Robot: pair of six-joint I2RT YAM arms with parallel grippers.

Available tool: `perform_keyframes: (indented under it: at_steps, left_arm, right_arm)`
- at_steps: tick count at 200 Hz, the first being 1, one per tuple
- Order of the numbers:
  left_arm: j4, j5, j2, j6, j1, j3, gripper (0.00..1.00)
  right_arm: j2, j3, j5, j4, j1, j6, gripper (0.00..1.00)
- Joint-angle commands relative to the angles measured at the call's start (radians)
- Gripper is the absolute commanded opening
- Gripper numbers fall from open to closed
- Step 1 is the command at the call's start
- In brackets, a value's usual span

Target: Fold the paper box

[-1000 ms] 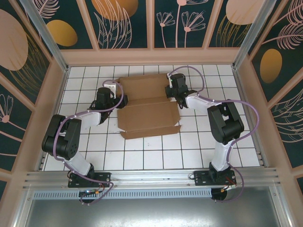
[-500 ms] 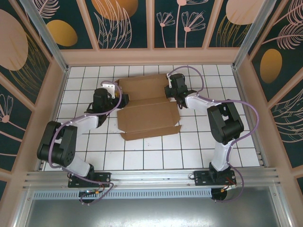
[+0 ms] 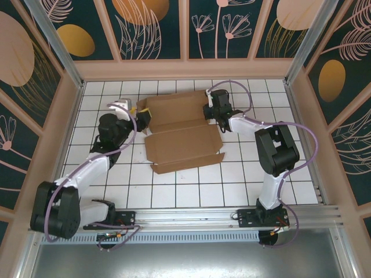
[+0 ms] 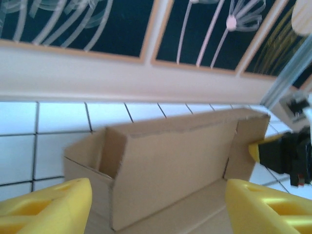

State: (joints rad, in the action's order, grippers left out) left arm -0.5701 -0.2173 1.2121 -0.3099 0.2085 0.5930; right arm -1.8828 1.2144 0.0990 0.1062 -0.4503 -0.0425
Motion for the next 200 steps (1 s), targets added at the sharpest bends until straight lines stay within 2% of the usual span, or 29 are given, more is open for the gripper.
perform_keyframes:
  at_steps: [1, 21, 55, 83, 107, 136, 200]
  left_arm:
    - [-0.068, 0.06, -0.021, -0.077, -0.085, -0.033, 0.6]
    - [-0.012, 0.125, 0.021, -0.088, -0.129, -0.013, 0.48]
    - [0.106, 0.133, 0.159, -0.086, -0.146, 0.056, 0.31]
    - [0.124, 0.012, 0.247, -0.085, -0.146, 0.076, 0.21]
    - [0.102, -0.081, 0.27, -0.087, -0.141, 0.077, 0.24]
    - [0.11, -0.12, 0.295, -0.064, -0.119, 0.095, 0.34]
    - [0.133, -0.126, 0.32, -0.022, -0.047, 0.118, 0.38]
  right_arm:
    - [-0.024, -0.035, -0.022, -0.058, 0.009, -0.005, 0.09]
    - [-0.025, -0.035, -0.027, -0.059, 0.009, -0.008, 0.09]
    - [-0.029, -0.018, -0.027, -0.071, 0.009, -0.019, 0.09]
    - [-0.038, 0.0, -0.027, -0.084, 0.009, -0.02, 0.09]
    - [-0.046, 0.013, -0.03, -0.091, 0.007, -0.017, 0.09]
    - [-0.051, 0.017, -0.03, -0.091, 0.005, -0.017, 0.09]
    - [-0.052, 0.016, -0.033, -0.091, 0.004, -0.013, 0.09]
